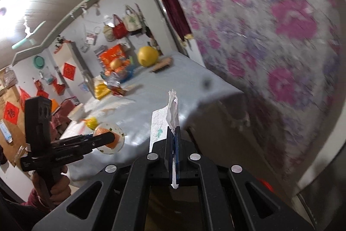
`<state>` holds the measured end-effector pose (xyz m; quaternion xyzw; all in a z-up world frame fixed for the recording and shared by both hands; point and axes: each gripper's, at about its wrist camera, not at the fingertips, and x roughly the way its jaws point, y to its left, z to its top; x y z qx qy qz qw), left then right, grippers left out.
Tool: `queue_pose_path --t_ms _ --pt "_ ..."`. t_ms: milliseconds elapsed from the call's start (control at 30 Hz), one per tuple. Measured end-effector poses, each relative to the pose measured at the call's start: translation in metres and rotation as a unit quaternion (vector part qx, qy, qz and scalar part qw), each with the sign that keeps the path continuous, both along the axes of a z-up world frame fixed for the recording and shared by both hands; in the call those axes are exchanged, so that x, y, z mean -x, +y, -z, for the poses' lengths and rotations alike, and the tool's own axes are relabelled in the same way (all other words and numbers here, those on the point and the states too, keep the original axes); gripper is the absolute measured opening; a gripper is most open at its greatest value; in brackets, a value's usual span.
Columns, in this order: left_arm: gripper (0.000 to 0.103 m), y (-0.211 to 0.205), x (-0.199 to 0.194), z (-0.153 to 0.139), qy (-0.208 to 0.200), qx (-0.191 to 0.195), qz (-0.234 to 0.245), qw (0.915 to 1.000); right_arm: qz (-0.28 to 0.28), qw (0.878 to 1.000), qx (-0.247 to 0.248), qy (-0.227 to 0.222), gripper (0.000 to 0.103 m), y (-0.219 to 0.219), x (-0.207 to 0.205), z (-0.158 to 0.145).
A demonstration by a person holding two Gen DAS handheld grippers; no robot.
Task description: Collect trash
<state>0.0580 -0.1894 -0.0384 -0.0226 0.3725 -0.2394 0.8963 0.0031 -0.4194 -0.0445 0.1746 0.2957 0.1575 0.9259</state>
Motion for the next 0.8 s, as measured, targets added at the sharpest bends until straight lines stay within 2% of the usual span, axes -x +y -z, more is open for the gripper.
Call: queue_pose_path --t_ms 333,467,667,733,767,800 --pt "0.032 -0.085 -0.006 0.053 0.042 -0.047 0.090 0.9940 0.049 0.993 0.005 0.103 0.002 -0.049 -0.006 0.087" --pt "0.032 -0.115 -0.009 0.077 0.066 -0.066 0.120 0.9883 0.068 0.988 0.000 0.141 0.002 -0.068 -0.007 0.124" --pt "0.032 -0.154 -0.014 0.109 0.102 -0.094 0.162 0.9770 0.090 0.980 -0.018 0.174 0.002 -0.087 -0.004 0.158" --pt "0.042 -0.167 -0.018 0.120 0.114 -0.106 0.170 0.9732 0.096 0.979 -0.019 0.177 0.002 -0.092 -0.003 0.162" --pt "0.056 -0.169 -0.020 0.122 0.114 -0.111 0.167 0.9731 0.098 0.979 -0.021 0.177 0.002 -0.095 -0.003 0.162" --pt "0.066 -0.171 -0.021 0.124 0.112 -0.115 0.161 0.9738 0.100 0.979 -0.023 0.177 0.002 -0.097 -0.002 0.163"
